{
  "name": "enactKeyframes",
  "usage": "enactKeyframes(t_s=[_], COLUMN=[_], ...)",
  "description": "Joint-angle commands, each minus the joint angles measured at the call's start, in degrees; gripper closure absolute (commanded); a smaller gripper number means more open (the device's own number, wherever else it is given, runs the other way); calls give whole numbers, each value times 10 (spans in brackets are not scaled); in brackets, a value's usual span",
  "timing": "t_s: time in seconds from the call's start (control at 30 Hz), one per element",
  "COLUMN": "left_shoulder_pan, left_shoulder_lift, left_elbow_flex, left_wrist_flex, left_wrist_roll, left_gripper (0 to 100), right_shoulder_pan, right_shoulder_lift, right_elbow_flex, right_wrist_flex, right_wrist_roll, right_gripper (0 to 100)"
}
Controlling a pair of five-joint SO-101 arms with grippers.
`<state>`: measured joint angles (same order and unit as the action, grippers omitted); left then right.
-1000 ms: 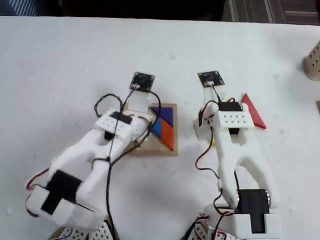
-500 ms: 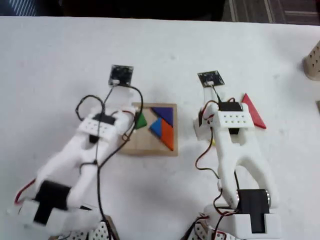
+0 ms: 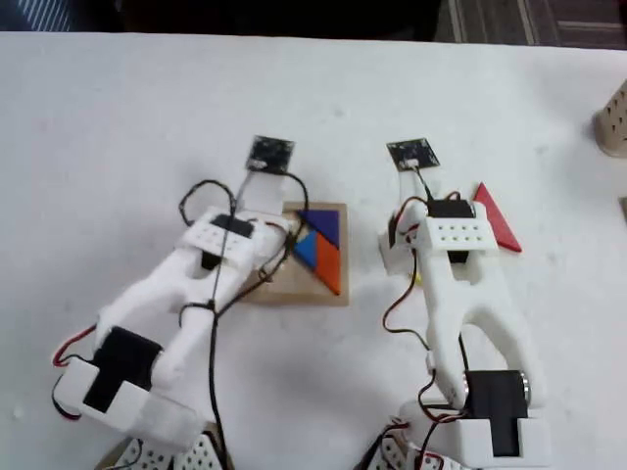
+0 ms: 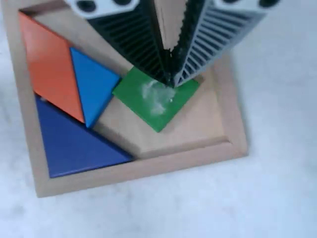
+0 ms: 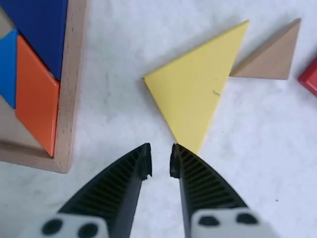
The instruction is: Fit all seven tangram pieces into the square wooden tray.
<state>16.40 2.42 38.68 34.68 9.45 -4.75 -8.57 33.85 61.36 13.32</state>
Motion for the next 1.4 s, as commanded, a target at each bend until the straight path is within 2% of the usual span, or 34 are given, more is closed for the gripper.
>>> enactKeyframes(t_s=[0.0,0.17,0.43,0.6,1.17,1.37], left_shoulder_pan=[18,15,18,29,49,41], left_shoulder_lift=[0,0,0,2,44,-47], left_elbow_flex=[-28,-28,-33,-29,-68,-33], left_wrist_flex=[5,3,1,-31,-31,-18], left_wrist_roll=[-1,32,34,35,35,35], left_gripper=[978,978,978,978,978,978], right_shoulder_pan=[2,2,2,3,2,2], right_shoulder_lift=[-11,-11,-9,-8,-8,-7], right_elbow_flex=[-3,-3,-3,-3,-4,-4], right_wrist_flex=[-6,-7,-7,-7,-7,-7], right_wrist_roll=[1,1,1,1,1,1], right_gripper=[935,935,935,935,935,935])
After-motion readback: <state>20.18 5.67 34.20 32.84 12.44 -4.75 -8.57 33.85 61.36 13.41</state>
